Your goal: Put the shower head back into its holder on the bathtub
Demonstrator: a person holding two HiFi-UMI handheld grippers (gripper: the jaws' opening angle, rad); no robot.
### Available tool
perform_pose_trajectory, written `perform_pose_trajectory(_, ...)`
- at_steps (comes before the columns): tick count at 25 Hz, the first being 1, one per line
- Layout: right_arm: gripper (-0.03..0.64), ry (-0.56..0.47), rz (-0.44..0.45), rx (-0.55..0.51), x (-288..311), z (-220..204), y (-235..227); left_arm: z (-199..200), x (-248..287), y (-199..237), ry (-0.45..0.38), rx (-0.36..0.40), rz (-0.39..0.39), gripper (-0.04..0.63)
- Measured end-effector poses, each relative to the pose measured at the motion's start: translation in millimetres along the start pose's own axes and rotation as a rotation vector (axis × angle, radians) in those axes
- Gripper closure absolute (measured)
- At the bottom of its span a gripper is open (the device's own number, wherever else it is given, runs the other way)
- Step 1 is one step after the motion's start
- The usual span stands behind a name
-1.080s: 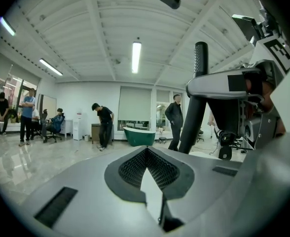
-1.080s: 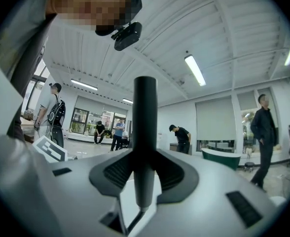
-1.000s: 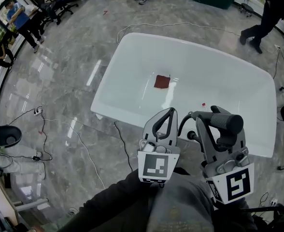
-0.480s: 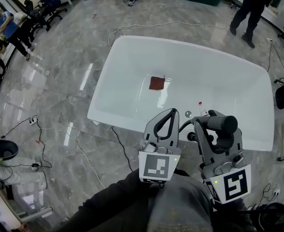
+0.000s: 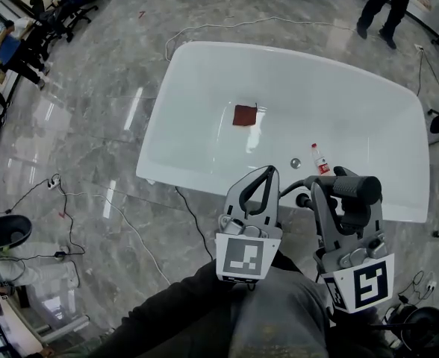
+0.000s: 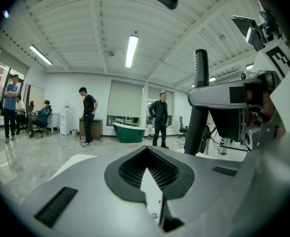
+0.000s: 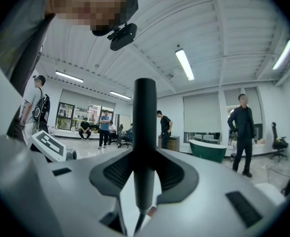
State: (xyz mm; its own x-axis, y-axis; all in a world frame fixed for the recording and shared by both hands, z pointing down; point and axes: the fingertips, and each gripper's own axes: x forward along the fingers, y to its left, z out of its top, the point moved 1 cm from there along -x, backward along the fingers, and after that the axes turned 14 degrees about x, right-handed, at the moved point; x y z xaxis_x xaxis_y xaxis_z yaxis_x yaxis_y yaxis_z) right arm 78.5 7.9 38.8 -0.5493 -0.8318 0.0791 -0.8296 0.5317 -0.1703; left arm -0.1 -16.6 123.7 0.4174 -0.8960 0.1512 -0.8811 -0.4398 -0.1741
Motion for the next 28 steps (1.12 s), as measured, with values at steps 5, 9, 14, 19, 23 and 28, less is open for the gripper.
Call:
perform_pose_trajectory(5,0.474,0.027,-0.005,0.012,2.8,-8.1,1.4,-1.5,-0.9,-1.1,0.011,-0.003,-0.015,0.592)
perform_pose_trajectory(9,0.474,0.041,-0.01,0.018,2.9,-17.3,0.0,-9.1,-1.2,-1.8,0.023,-0.013,-0.018,0.592)
perform_pose_trajectory(14,0.474,0.063,-0.023,0.028,2.5,-29.6,-2.7,-18.9,-1.0,-3.3,0.038,-0.015,-0.031,0.592)
perform_pose_trajectory(19,0.474,0.082,-0.026,0.035,6.5,-39.1,-0.5,-26.2,-3.1,-0.2,0.045,-0.024,-0.036,0.592)
perform_pose_trajectory(23,0.474,0.096,-0.026,0.042,9.7,-42.5,0.7,-29.8,-2.9,5.0,0.057,-0.038,-0.031,0.592)
perform_pose_trajectory(28,0.474,0.111,-0.036,0.057,13.6,-51.7,-1.7,-35.0,0.3,11.7,0.066,-0.043,-0.028,0.592)
